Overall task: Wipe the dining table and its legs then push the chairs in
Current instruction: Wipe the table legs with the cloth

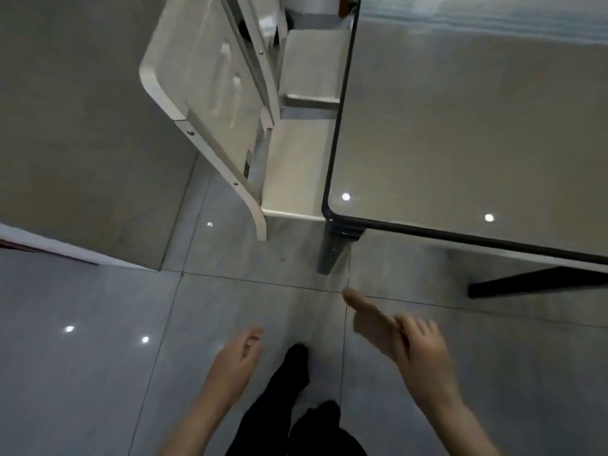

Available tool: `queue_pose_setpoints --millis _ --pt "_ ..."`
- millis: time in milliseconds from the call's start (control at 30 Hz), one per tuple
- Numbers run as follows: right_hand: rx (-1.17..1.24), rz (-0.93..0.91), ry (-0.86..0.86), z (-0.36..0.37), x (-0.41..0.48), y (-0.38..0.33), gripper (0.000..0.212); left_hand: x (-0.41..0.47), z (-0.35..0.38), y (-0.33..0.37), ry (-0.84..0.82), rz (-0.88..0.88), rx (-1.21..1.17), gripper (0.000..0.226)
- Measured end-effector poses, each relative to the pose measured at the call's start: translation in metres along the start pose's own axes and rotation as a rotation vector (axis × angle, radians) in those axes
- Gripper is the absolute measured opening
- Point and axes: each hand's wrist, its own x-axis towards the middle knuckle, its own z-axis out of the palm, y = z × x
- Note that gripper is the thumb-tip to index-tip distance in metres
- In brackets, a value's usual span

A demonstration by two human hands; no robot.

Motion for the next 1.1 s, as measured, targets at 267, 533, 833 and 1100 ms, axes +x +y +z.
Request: queue_pose_setpoints --millis 267,533,833,1100 --pt "0.094 0.221 0.234 0.093 0.051 0.047 0.026 0.159 0.069 0.030 -0.072 0.160 -0.164 0.035" --pt "0.329 0.120 0.463 0.220 0.121 0.078 0.020 0.336 0.127 0.031 -0.009 0.435 -0.361 0.042" --pt "1.058 -0.072 0.827 0.326 0.240 0.086 0.017 0.402 0.176 0.023 -0.159 0.756 -0.615 0.036" --pt "0.603 -0.266 1.079 0.423 0.276 0.094 0.048 0.428 0.187 0.016 -0.167 1.102 -0.574 0.038"
